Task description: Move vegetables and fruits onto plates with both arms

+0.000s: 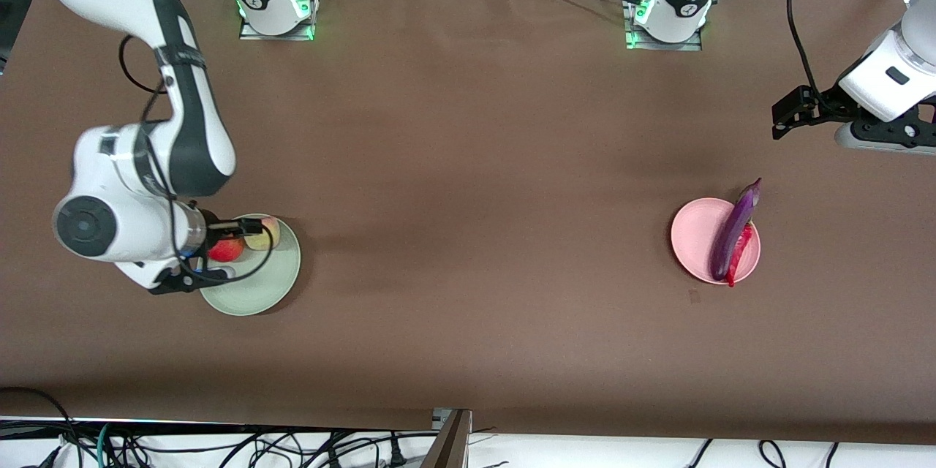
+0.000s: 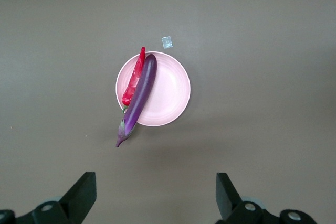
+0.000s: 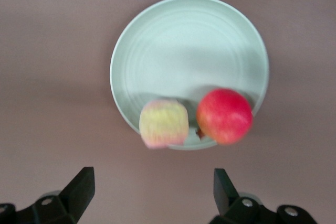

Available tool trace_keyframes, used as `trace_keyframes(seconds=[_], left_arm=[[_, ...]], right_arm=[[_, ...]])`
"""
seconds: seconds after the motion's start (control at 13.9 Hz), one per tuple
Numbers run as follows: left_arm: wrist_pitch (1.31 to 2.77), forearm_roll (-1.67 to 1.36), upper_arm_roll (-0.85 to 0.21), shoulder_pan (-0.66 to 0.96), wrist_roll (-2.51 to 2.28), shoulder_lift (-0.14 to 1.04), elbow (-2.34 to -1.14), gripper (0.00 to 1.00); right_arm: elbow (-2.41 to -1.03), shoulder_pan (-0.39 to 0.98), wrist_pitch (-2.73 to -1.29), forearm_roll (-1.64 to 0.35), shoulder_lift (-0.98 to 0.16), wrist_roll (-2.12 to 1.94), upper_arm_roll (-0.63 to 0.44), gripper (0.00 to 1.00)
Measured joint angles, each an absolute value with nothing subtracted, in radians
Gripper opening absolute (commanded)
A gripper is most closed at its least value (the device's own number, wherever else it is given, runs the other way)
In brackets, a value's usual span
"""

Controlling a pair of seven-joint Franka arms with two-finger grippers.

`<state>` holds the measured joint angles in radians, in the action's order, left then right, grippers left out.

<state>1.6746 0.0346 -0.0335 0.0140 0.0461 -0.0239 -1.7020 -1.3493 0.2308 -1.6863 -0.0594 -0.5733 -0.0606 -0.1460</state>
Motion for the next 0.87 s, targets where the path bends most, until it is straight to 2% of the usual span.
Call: trace_keyframes(seconds=[0.43, 0.65, 0.87], left_arm=[[1.667, 0.034, -0.03, 0.014, 0.043, -0.024, -1.7, 1.0], [1.667, 0.034, -0.03, 0.014, 0.043, -0.024, -1.695, 1.0], [1.663, 0.034, -0.03, 0.014, 0.043, -0.024, -1.695, 1.0]], right_arm=[[-1.347, 0.153, -1.446, -0.058, -0.329, -0.065, -0.174, 1.0], [-1.408, 0.124, -1.391, -0.048, -0.195, -0.066, -0.139, 1.0], [-1.442, 0.083, -1.386, -0.037, -0.113, -0.066, -0.119, 1.0]])
